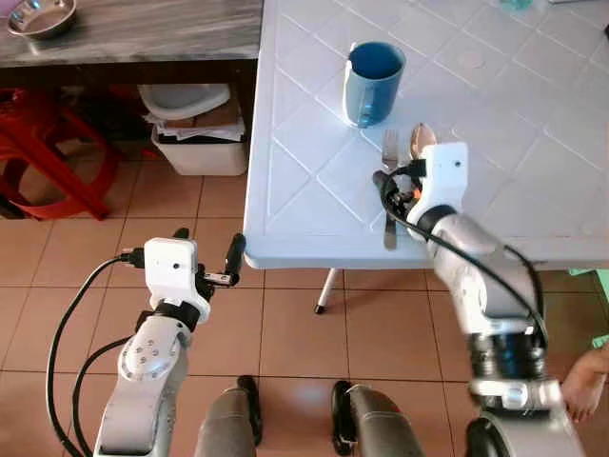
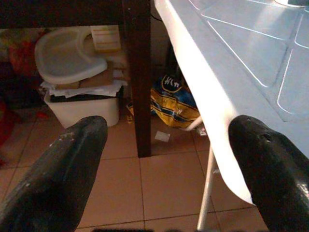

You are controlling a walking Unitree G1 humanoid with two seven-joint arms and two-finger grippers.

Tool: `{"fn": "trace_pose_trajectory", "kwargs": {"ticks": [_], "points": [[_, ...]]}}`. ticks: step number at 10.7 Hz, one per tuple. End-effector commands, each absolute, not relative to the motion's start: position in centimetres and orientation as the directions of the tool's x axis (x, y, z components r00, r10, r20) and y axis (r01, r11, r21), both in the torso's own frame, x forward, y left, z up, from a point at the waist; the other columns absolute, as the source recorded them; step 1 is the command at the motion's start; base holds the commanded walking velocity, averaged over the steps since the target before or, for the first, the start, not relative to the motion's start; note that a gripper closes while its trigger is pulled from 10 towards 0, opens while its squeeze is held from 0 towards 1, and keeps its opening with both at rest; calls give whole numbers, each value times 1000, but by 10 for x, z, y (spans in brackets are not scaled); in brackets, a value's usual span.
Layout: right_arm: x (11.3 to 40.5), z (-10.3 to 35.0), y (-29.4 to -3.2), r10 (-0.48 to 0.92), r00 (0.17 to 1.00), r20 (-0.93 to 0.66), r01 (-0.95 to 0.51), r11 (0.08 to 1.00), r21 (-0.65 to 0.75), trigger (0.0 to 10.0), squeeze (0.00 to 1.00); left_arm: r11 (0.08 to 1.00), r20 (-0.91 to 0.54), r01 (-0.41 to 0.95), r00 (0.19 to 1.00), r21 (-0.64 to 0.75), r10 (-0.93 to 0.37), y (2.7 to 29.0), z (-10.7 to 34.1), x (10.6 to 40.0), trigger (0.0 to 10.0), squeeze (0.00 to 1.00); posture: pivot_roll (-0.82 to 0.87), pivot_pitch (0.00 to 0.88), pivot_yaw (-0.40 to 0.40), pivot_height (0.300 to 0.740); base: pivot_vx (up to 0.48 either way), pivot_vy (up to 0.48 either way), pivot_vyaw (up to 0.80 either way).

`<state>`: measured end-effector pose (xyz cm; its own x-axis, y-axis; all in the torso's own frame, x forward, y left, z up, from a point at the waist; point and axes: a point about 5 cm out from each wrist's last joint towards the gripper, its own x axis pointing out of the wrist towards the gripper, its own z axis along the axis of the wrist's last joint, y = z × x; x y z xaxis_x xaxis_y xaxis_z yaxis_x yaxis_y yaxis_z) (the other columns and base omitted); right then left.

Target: Setting the table

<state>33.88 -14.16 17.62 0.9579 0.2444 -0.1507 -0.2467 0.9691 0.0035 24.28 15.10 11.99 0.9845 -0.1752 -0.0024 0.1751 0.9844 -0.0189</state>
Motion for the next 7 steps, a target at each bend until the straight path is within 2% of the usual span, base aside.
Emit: {"fn": "trace_pose_trajectory", "kwargs": {"ticks": [1,2,3,4,7], "points": [[338,157,-134,292,923,-252,-297,955,19,8745,0,970,-72,242,967,-37,-244,143,107,234,10000,0,-26,312,23,740,0,0,0],[341,157,-135,300,918,-259,-307,952,16,9294,0,963,-72,265,961,-47,-268,141,106,232,10000,0,-29,310,21,740,0,0,0],[346,155,-137,317,908,-275,-326,945,13,1529,0,950,-68,308,948,-53,-312,137,107,229,10000,0,-28,308,17,740,0,0,0],[347,153,-140,318,902,-290,-329,944,12,0,0,937,-57,342,936,-75,-346,133,108,228,10000,0,-26,307,12,740,0,0,0],[344,136,-144,305,889,-341,-302,951,64,0,0,897,-27,423,903,-127,-429,127,113,225,10000,0,-22,303,11,740,0,0,0]]}}
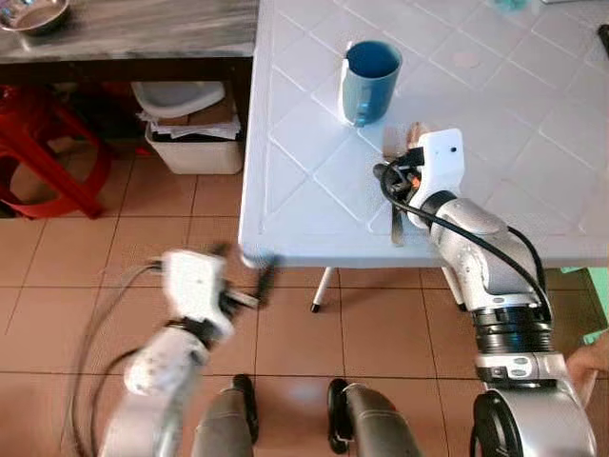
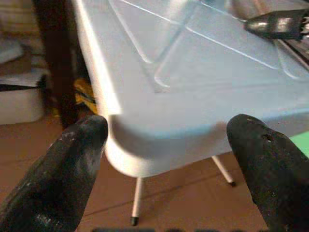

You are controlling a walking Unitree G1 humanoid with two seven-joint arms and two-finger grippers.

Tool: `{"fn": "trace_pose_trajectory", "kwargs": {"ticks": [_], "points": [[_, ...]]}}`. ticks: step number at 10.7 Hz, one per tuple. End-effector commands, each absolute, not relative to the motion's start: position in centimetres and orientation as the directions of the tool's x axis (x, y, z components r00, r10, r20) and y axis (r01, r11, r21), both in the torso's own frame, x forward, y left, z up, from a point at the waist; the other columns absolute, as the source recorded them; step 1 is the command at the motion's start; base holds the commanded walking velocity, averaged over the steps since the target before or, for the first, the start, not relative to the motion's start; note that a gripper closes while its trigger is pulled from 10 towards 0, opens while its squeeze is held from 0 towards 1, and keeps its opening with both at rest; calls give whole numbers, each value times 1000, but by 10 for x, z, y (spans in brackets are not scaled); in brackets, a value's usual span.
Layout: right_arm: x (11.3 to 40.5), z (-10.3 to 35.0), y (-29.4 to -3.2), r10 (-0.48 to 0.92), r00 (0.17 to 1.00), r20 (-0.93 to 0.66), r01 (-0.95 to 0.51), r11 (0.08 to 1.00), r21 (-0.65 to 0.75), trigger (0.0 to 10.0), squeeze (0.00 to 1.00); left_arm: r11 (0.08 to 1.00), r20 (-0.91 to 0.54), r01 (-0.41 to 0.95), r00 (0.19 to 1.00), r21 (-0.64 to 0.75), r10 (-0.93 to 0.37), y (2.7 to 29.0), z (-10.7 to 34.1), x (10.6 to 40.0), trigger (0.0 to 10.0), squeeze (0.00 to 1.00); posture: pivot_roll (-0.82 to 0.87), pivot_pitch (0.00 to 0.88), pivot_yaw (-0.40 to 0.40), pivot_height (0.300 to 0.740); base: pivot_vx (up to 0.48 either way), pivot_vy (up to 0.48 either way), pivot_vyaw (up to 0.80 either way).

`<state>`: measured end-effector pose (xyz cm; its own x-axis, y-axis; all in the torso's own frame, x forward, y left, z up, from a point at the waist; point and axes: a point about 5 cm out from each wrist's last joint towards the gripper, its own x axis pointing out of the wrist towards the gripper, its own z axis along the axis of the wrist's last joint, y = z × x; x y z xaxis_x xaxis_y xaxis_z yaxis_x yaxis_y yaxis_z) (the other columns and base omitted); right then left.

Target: Setting the table

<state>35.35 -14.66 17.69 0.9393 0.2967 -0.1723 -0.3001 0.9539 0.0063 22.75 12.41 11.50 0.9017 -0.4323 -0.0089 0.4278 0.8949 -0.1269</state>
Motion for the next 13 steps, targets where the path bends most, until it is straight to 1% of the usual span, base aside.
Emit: {"fn": "trace_pose_trajectory", "kwargs": {"ticks": [1,3,6,9,11,12,13], "points": [[344,134,-144,307,887,-344,-304,950,66,0,0,890,-24,436,896,-131,-443,127,113,225,10000,0,-22,303,11,740,0,0,0],[341,129,-144,307,885,-351,-302,951,72,0,0,882,-14,451,889,-135,-457,127,116,227,10000,0,-29,304,17,740,0,0,0],[337,123,-143,305,881,-362,-299,951,75,0,0,896,40,425,905,-129,-423,128,130,237,10000,0,-30,303,11,740,0,0,0],[337,121,-143,305,879,-366,-299,951,75,0,0,892,58,436,900,-120,-432,128,136,240,10000,0,-28,298,9,740,0,0,0],[332,116,-140,308,876,-372,-283,951,122,0,0,899,50,424,906,-110,-421,130,134,241,10000,0,-23,279,8,740,0,0,0],[330,116,-138,300,886,-354,-260,953,157,0,0,930,20,361,932,-67,-361,135,128,242,10000,0,-21,272,4,740,0,0,0],[327,124,-133,301,907,-295,-239,944,230,0,0,964,-26,263,964,-39,-264,145,118,244,10000,0,-21,262,1,740,0,0,0]]}}
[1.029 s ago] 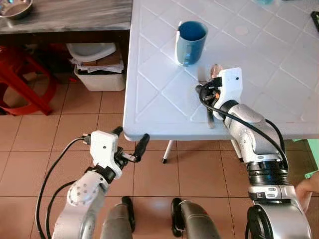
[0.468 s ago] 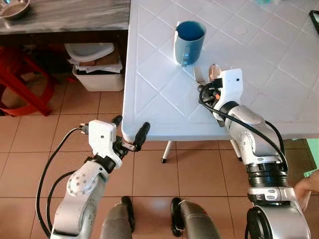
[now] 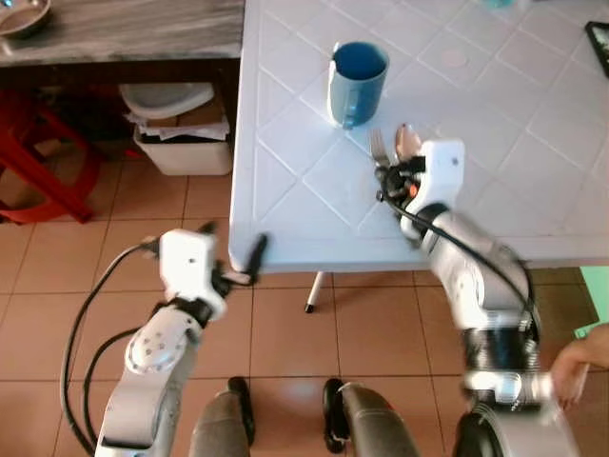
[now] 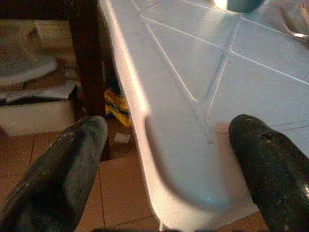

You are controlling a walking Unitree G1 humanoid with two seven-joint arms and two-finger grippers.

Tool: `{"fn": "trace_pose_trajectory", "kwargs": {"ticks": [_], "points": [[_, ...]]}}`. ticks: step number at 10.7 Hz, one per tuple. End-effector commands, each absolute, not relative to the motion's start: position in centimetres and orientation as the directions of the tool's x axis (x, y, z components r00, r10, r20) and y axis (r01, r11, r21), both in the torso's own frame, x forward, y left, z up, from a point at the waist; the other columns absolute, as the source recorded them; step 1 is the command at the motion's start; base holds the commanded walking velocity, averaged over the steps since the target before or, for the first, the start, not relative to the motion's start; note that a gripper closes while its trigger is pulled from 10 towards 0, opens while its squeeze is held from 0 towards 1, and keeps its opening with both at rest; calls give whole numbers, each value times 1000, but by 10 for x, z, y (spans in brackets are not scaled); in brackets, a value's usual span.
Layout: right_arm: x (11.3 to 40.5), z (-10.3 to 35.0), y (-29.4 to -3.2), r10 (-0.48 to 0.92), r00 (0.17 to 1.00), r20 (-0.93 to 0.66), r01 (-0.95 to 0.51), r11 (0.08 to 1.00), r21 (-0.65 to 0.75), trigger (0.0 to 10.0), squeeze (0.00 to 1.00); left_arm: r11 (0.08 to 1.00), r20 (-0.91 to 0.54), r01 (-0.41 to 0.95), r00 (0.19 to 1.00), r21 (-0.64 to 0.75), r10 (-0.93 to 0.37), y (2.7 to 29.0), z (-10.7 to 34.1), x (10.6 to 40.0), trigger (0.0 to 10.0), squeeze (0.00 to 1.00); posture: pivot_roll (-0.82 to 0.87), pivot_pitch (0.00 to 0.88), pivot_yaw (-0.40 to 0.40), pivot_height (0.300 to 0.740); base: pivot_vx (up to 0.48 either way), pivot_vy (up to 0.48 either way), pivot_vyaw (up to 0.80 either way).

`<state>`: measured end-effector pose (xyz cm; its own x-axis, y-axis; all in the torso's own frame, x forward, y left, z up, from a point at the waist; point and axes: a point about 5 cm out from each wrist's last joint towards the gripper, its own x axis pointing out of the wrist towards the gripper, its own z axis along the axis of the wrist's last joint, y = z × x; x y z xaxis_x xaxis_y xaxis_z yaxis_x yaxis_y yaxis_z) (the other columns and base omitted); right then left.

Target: Setting the table

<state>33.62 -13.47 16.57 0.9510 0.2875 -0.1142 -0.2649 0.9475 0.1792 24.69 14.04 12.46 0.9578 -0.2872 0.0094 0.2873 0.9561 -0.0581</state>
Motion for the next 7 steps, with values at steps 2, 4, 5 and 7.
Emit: {"fn": "trace_pose_trajectory", "kwargs": {"ticks": [2,4,5,7], "points": [[319,138,-123,292,933,-210,-225,929,293,0,0,982,-42,189,981,-25,-190,155,111,246,10000,0,-28,244,-12,740,0,199,0],[306,144,-118,259,953,-160,-197,925,325,0,0,994,-31,108,994,-3,-108,160,108,253,10000,0,-37,228,-22,740,0,480,0],[301,141,-117,245,957,-152,-183,924,337,0,0,998,-32,65,997,-7,-65,163,106,255,10000,0,-42,214,-17,740,0,480,0],[294,140,-117,227,964,-137,-177,936,304,0,0,999,-15,45,999,-18,-45,161,106,259,10000,0,-50,203,-20,740,0,480,0]]}}
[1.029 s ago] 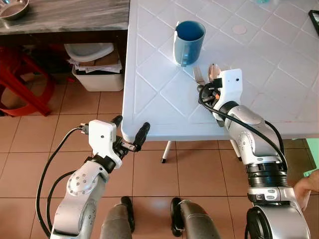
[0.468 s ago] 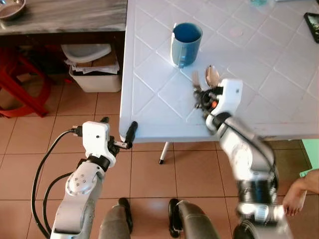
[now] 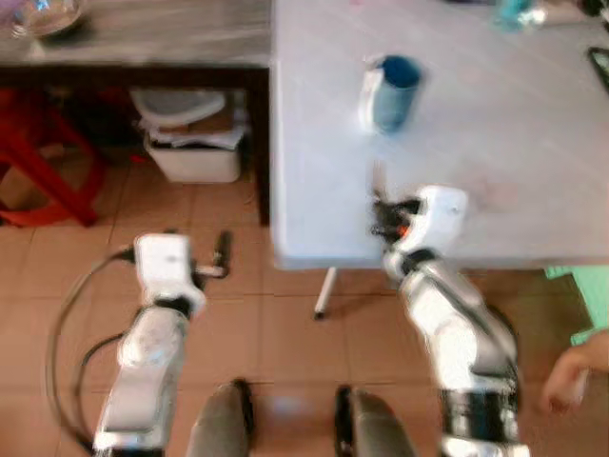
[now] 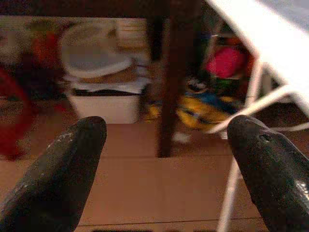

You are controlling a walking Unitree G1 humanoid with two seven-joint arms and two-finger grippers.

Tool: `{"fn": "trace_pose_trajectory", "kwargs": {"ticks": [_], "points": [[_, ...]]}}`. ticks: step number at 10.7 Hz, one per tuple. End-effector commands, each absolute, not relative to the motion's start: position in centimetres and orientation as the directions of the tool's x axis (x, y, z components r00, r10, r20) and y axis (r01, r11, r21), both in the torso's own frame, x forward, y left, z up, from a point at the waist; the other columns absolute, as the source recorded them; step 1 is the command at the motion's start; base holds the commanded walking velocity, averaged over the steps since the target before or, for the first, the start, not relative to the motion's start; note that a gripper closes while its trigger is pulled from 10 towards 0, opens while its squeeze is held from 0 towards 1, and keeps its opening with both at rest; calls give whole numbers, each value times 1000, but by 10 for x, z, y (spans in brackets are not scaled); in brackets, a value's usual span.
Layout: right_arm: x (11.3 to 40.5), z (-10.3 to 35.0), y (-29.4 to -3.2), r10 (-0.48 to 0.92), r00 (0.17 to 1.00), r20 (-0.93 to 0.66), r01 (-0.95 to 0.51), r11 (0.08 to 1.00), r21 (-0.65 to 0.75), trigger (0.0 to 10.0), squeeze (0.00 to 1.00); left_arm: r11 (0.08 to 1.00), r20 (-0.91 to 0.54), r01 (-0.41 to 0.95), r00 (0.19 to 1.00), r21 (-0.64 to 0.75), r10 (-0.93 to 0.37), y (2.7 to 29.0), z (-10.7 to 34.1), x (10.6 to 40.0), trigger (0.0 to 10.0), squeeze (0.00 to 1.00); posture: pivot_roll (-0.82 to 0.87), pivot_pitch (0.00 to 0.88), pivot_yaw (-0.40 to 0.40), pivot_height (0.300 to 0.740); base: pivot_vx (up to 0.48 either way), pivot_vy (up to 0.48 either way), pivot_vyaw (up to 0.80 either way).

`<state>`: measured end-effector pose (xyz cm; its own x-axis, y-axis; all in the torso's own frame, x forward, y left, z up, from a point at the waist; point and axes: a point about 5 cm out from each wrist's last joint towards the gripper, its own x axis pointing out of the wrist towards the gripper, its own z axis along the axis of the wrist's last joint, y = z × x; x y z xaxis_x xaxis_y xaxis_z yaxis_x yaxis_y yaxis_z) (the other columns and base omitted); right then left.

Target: Setting the table

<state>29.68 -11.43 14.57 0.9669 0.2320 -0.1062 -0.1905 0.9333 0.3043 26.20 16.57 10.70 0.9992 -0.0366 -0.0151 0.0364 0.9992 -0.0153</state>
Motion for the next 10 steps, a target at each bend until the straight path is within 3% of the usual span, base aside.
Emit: {"fn": "trace_pose_trajectory", "kwargs": {"ticks": [1,3,5,7,10], "points": [[295,142,-119,210,970,-118,-171,945,280,627,0,999,12,43,999,-30,-43,159,110,263,10000,0,-52,194,-21,740,0,480,0],[295,135,-125,172,977,-128,-137,961,241,1020,0,999,43,24,999,-40,-22,157,116,267,10000,0,-54,189,-21,740,0,465,0],[295,132,-129,133,984,-122,-102,967,233,0,0,998,48,18,999,-67,-15,151,116,264,10000,0,-46,188,-20,740,0,456,0],[299,141,-130,136,990,-45,-127,977,170,0,0,997,55,36,998,-63,-32,149,116,264,10000,0,-41,176,-13,740,0,433,0],[302,151,-132,141,989,36,-144,980,136,0,0,997,69,39,997,-66,-34,144,118,269,10000,0,-46,158,-10,740,455,82,0]]}}
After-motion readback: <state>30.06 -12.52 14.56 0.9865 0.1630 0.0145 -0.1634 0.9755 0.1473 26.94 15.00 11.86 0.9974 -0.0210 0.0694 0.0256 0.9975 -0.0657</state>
